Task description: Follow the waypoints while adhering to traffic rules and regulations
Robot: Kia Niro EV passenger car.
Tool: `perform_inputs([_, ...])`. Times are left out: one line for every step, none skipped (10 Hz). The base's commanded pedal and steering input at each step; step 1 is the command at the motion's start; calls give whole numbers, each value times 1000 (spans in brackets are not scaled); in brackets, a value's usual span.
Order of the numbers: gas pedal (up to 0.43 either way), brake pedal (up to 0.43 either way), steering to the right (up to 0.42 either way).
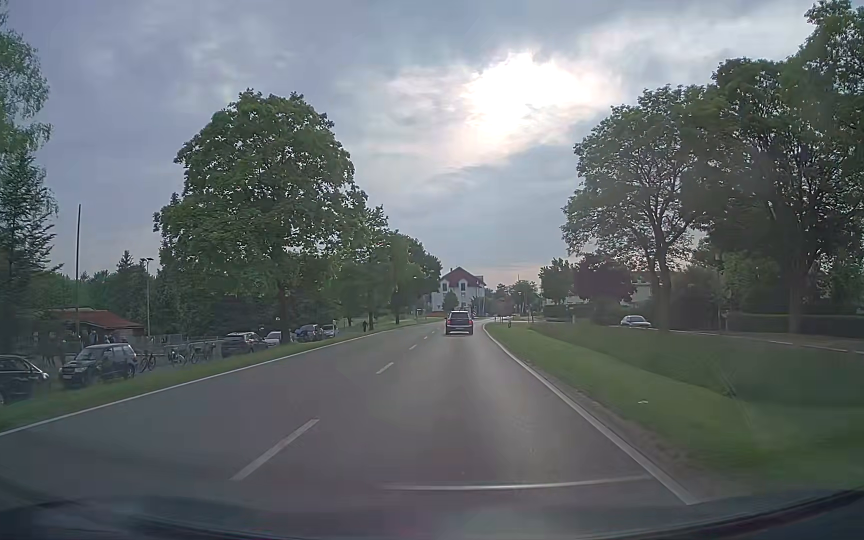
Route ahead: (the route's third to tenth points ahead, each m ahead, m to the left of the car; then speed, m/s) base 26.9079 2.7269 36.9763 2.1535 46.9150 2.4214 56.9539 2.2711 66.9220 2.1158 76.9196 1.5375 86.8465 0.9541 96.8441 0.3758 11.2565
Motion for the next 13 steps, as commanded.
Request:
perform_inputs([138,0,1])
perform_inputs([138,0,1])
perform_inputs([138,0,1])
perform_inputs([138,0,1])
perform_inputs([138,0,1])
perform_inputs([138,0,1])
perform_inputs([138,0,1])
perform_inputs([138,0,1])
perform_inputs([138,0,1])
perform_inputs([130,0,1])
perform_inputs([130,0,1])
perform_inputs([130,0,1])
perform_inputs([130,0,1])
